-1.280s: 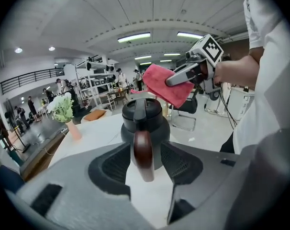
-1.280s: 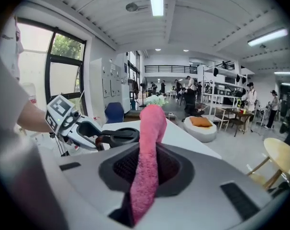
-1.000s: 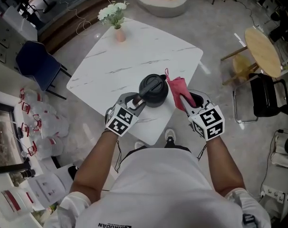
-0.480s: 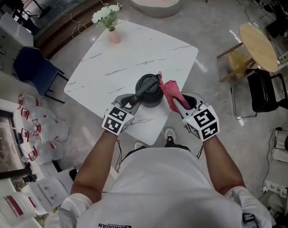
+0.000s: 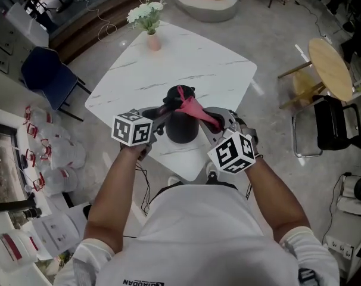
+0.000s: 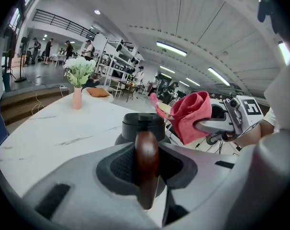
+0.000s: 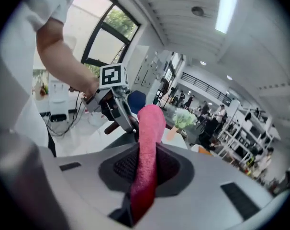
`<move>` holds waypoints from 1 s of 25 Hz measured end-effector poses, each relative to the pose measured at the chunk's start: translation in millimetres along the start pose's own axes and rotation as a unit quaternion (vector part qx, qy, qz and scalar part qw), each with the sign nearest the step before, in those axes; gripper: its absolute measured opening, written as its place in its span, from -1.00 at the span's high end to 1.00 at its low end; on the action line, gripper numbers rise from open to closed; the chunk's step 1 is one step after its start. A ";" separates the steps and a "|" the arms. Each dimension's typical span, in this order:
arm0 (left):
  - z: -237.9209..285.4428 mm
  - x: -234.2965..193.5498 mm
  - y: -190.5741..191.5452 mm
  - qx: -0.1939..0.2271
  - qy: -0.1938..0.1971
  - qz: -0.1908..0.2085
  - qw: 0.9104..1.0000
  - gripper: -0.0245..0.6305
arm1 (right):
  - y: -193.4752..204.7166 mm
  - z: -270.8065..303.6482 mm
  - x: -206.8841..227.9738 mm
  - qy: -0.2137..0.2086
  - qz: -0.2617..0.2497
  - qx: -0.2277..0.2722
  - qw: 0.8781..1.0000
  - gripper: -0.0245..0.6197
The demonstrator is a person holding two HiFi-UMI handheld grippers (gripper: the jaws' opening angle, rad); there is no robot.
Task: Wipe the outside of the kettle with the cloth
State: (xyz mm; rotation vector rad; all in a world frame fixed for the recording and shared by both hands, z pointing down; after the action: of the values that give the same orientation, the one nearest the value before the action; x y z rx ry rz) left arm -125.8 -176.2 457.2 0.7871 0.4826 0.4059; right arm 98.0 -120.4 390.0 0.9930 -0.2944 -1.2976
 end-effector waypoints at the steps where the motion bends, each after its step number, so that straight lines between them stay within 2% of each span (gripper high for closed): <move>1: 0.5 -4.9 -2.7 -0.005 0.001 0.000 1.000 0.61 | -7.0 8.8 4.1 0.005 -0.030 -0.005 1.000 0.73; 4: 3.7 -19.5 -6.4 -0.011 0.005 -0.031 0.999 0.61 | -22.0 38.1 14.6 0.013 -0.109 -0.029 0.994 0.73; 7: 7.3 -30.0 -7.8 -0.005 0.009 -0.070 0.997 0.61 | -21.3 69.5 13.6 0.004 -0.182 -0.071 0.981 0.73; 9: 10.0 -36.0 -9.3 -0.001 0.009 -0.082 0.997 0.61 | -19.5 86.2 8.6 -0.004 -0.217 -0.088 0.972 0.73; 18: 9.4 -52.8 -8.3 -0.004 0.011 -0.094 0.995 0.62 | -26.2 110.7 -15.0 -0.059 -0.299 -0.079 0.949 0.73; 25: 7.7 -59.2 -3.3 -0.002 0.025 -0.104 0.994 0.61 | -4.6 114.4 -47.5 -0.132 -0.366 -0.063 0.919 0.73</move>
State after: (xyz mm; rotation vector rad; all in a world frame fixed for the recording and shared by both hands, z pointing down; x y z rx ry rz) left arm -169.4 -213.2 474.7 0.7154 0.6049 0.2329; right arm 2.2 -128.5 468.3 0.8406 -0.0288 -2.1142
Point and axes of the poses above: the fingertips, and each gripper's own axes: z forward along the fingers, x to its right, y out of its underside, the point moved 10 cm from there along -z, backward along the fingers, and after that the axes turned 13 degrees about -y, right-handed, at the moved point
